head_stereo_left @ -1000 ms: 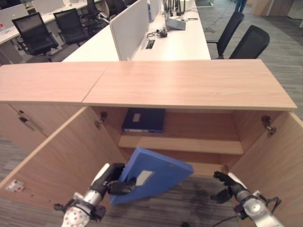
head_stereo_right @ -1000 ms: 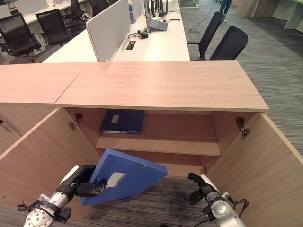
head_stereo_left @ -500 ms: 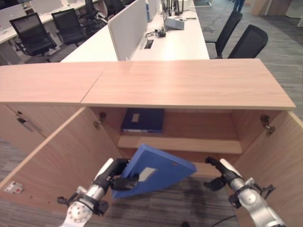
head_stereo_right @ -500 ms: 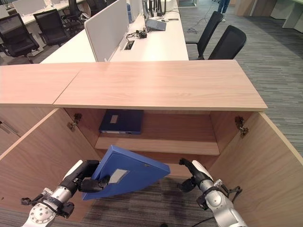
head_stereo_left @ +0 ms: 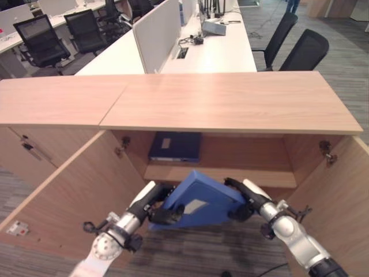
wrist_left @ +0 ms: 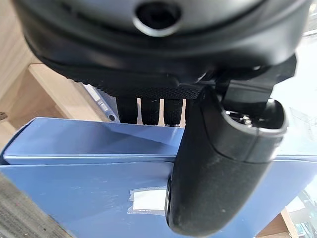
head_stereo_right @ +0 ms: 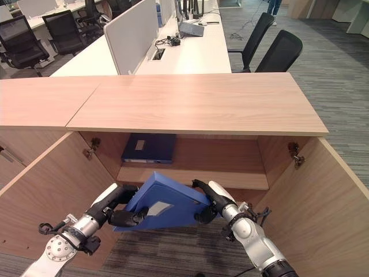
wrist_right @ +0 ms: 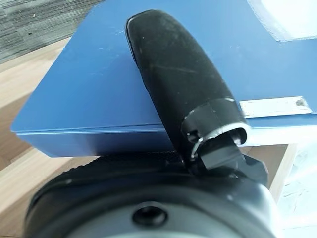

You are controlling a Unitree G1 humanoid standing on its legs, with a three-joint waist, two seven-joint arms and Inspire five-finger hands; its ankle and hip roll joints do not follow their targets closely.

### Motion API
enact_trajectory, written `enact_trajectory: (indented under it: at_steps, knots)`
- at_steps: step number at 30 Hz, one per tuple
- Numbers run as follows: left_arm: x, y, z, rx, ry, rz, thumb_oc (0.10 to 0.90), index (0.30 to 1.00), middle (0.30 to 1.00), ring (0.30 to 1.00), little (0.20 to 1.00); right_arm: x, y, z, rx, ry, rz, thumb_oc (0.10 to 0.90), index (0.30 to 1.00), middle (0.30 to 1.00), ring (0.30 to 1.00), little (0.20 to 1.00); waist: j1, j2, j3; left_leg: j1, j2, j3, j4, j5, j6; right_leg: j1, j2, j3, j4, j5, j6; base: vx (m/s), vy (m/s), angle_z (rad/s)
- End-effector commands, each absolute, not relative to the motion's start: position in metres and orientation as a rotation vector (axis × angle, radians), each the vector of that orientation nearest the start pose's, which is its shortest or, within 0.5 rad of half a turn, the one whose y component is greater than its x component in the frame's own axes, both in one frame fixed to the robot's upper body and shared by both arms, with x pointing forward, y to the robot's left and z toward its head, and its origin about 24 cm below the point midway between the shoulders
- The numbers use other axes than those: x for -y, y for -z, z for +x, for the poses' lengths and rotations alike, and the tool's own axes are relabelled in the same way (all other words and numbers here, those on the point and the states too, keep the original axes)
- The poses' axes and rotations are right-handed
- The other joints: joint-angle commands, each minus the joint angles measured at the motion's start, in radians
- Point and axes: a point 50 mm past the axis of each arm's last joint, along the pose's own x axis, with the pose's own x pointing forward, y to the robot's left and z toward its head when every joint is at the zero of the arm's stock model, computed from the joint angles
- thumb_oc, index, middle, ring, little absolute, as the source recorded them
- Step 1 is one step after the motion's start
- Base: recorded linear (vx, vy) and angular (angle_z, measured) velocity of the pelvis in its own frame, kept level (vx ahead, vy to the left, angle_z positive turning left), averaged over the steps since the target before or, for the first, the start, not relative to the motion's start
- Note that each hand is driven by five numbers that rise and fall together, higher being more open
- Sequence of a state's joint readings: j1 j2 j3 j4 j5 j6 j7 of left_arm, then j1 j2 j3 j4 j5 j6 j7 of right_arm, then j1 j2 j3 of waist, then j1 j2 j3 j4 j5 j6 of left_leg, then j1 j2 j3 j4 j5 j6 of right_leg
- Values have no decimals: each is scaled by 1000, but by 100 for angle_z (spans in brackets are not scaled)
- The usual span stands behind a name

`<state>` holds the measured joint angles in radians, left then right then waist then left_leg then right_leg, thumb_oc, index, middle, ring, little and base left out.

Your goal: Put the empty folder in the office cabinet

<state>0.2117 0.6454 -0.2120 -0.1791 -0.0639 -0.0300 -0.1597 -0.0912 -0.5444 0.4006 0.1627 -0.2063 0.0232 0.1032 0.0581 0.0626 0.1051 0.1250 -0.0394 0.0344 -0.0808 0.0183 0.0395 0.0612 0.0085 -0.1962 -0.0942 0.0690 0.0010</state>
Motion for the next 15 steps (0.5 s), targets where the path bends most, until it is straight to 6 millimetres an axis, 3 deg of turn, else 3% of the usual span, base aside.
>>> enact_trajectory:
  at_steps: [1, 5, 6, 7, 9, 15]
  knots:
    - [-175, -95, 222, 215, 519, 511, 400, 300, 300, 300, 300, 129, -49, 267, 37, -585, -532, 800, 900, 900, 900, 900, -7, -58, -64, -1, -22, -30, -6, -103, -28, 91, -40, -3, 7, -116, 71, 0, 0, 0]
    - [-170, -96, 225, 223, 535, 484, 400, 300, 300, 300, 300, 121, -32, 261, -58, -628, -365, 800, 900, 900, 900, 900, -8, -60, -65, -2, -23, -29, -6, -102, -30, 90, -40, -4, 7, -115, 70, 0, 0, 0]
    - [-167, -98, 225, 230, 547, 460, 400, 300, 300, 300, 300, 118, -27, 260, -83, -644, -346, 645, 667, 667, 667, 667, -8, -61, -65, -1, -23, -29, -6, -102, -30, 89, -40, -4, 7, -114, 70, -4, -1, -4]
    - [-165, -99, 225, 239, 553, 425, 400, 300, 300, 300, 300, 114, -22, 256, -107, -664, -319, 400, 300, 300, 300, 300, -8, -62, -66, -1, -23, -29, -6, -102, -31, 89, -40, -5, 7, -115, 70, 0, -1, -5]
    - [-155, -105, 224, 254, 585, 252, 400, 300, 300, 300, 300, 106, -1, 244, -217, -680, -151, 400, 300, 300, 300, 300, -10, -63, -68, -1, -23, -29, -6, -100, -33, 88, -39, -6, 7, -114, 70, 0, 0, -2]
    - [-145, -100, 223, 219, 620, 85, 400, 300, 300, 300, 300, 95, 26, 226, -369, -653, 113, 400, 300, 300, 300, 300, -13, -64, -66, -2, -23, -25, -6, -99, -36, 87, -39, -6, 7, -111, 70, 0, 0, 0]
